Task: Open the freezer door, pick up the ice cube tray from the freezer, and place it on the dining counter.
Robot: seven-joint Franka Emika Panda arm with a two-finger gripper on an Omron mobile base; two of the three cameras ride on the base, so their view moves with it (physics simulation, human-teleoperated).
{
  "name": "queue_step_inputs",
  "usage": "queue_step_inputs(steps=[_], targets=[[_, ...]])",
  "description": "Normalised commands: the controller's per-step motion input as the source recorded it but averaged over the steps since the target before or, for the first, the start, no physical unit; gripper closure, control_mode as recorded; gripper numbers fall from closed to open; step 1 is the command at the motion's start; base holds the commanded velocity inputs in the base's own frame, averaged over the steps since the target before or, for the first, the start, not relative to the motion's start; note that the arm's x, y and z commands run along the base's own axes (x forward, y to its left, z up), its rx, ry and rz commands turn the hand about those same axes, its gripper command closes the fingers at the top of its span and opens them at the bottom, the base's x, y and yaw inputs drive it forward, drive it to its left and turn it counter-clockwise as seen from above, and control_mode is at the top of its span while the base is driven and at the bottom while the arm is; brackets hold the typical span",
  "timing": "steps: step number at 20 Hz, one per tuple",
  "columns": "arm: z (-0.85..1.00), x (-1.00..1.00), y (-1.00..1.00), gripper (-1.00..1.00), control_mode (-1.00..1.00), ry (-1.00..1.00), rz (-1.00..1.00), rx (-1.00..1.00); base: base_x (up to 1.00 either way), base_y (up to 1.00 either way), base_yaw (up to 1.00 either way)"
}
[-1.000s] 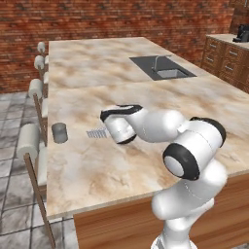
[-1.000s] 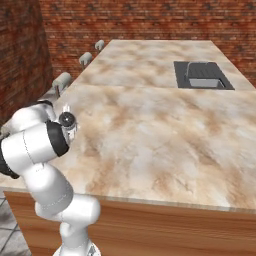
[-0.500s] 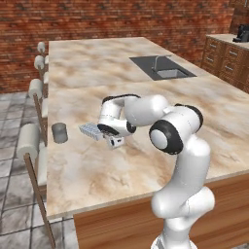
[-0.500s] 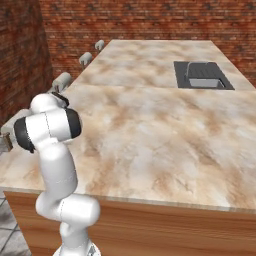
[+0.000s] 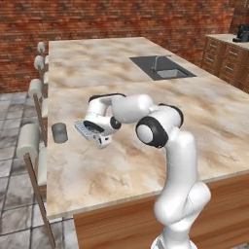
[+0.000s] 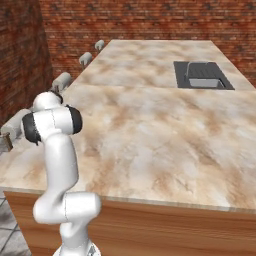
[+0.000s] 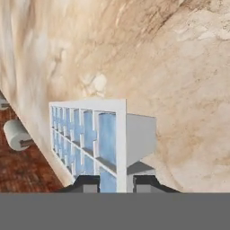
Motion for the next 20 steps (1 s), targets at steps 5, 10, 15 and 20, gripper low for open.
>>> queue_step_inputs(steps=[5,10,15,20], targets=[[0.86,0.00,-0.03,-1.00,-1.00,0.18,0.00,0.00,0.00,0.00,0.00],[0.94,0.00,-0.29,-1.00,-1.00,0.20,0.00,0.03,0.00,0.00,0.00],[1.00,0.00,-0.41,-1.00,-1.00,0.23,-0.04,0.07,0.00,0.00,0.00],[1.00,0.00,-0.20,-1.00,-1.00,0.17,-0.08,0.08,0.00,0.00,0.00]])
